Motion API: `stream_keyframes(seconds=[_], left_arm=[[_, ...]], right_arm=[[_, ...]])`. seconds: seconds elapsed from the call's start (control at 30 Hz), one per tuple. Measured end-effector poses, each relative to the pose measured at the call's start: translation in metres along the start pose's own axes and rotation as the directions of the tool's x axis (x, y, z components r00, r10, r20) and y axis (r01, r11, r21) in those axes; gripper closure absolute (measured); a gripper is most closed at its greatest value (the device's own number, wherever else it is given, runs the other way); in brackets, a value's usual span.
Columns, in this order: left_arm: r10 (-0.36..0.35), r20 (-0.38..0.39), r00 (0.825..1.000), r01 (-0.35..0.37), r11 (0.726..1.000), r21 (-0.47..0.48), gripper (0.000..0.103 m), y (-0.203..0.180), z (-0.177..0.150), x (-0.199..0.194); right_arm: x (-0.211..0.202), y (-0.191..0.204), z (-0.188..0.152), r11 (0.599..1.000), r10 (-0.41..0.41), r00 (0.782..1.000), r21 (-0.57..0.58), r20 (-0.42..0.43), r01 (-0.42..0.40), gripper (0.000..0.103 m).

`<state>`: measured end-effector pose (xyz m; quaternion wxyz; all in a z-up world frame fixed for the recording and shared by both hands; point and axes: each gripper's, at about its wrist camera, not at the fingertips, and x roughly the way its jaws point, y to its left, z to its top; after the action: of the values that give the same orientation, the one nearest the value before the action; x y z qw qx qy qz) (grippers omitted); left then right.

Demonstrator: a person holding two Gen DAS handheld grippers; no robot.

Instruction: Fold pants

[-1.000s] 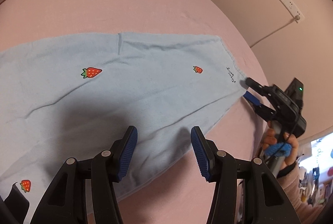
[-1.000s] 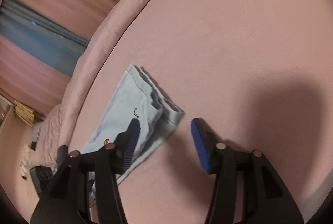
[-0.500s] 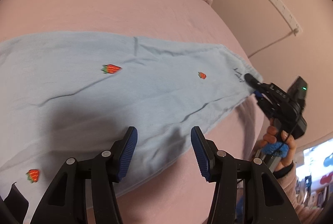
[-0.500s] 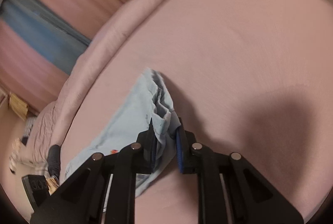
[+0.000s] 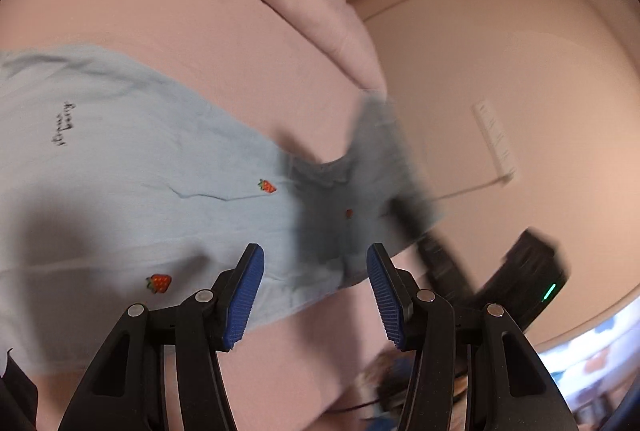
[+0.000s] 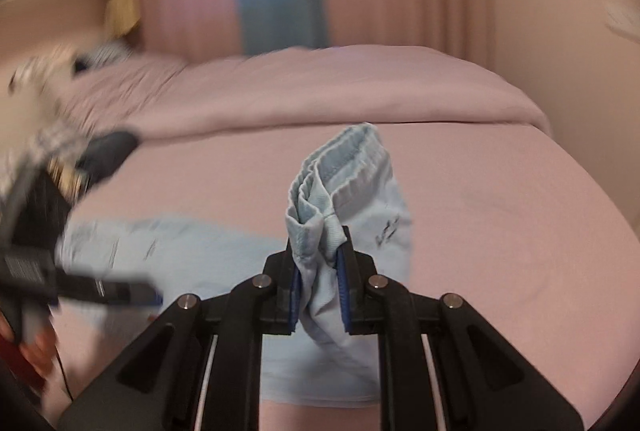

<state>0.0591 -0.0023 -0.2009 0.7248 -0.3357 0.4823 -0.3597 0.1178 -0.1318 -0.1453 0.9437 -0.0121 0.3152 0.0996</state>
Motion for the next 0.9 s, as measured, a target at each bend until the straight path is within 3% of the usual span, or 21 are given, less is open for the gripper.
stream_keyframes(seconds=[0.03, 0.1, 0.27, 0.37, 0.4, 0.47, 0.53, 0.57, 0.63, 0.77, 0.83, 0.9], left_arm=[[-0.013, 0.006, 1.0, 0.013, 1.0, -0.023, 0.036, 0.003, 0.002, 0.0], [-0.019, 0.029, 0.999, 0.022, 0.996, -0.082, 0.025, 0.018, 0.0, -0.001], [-0.054, -0.004, 0.999, 0.051, 0.972, -0.228, 0.025, 0.057, 0.008, 0.021], [-0.044, -0.023, 0.999, 0.037, 0.969, -0.243, 0.025, 0.061, 0.016, 0.032], [-0.043, -0.023, 0.999, 0.036, 0.97, -0.241, 0.028, 0.06, 0.019, 0.033], [-0.021, -0.017, 1.0, 0.017, 0.974, -0.227, 0.047, 0.057, 0.026, 0.034], [0.015, -0.018, 1.0, -0.019, 0.978, -0.206, 0.083, 0.053, 0.028, 0.037], [0.038, -0.018, 0.999, -0.04, 0.981, -0.189, 0.089, 0.053, 0.031, 0.036], [0.054, -0.001, 0.999, -0.053, 0.985, -0.161, 0.098, 0.051, 0.035, 0.03], [0.088, -0.005, 0.996, -0.088, 0.992, -0.094, 0.099, 0.053, 0.038, 0.015], [0.111, -0.003, 0.994, -0.111, 0.99, -0.091, 0.099, 0.059, 0.039, 0.012], [0.128, 0.009, 0.992, -0.127, 0.986, -0.105, 0.099, 0.067, 0.04, 0.004]], right_arm=[[0.006, 0.012, -0.002, 0.999, 0.008, 1.0, -0.034, -0.013, -0.009, 0.088], [0.018, 0.046, -0.019, 0.988, 0.014, 0.999, -0.151, -0.045, -0.021, 0.088], [0.034, 0.109, -0.071, 0.902, -0.023, 0.997, -0.431, -0.073, -0.01, 0.087], [0.031, 0.122, -0.091, 0.845, -0.049, 0.998, -0.535, -0.05, 0.015, 0.087], [0.029, 0.121, -0.094, 0.838, -0.052, 0.998, -0.546, -0.044, 0.019, 0.087], [0.029, 0.119, -0.094, 0.833, -0.059, 0.998, -0.553, -0.038, 0.028, 0.087], [0.029, 0.115, -0.091, 0.831, -0.067, 0.997, -0.555, -0.029, 0.039, 0.087], [0.032, 0.121, -0.09, 0.827, -0.069, 0.997, -0.56, -0.022, 0.045, 0.087], [0.032, 0.124, -0.089, 0.806, -0.087, 0.996, -0.586, 0.012, 0.078, 0.086], [0.031, 0.139, -0.087, 0.778, -0.062, 0.997, -0.623, 0.051, 0.081, 0.079], [0.02, 0.145, -0.09, 0.776, 0.047, 0.998, -0.631, 0.032, -0.016, 0.073], [0.01, 0.15, -0.094, 0.765, 0.155, 0.988, -0.631, -0.019, -0.132, 0.075]])
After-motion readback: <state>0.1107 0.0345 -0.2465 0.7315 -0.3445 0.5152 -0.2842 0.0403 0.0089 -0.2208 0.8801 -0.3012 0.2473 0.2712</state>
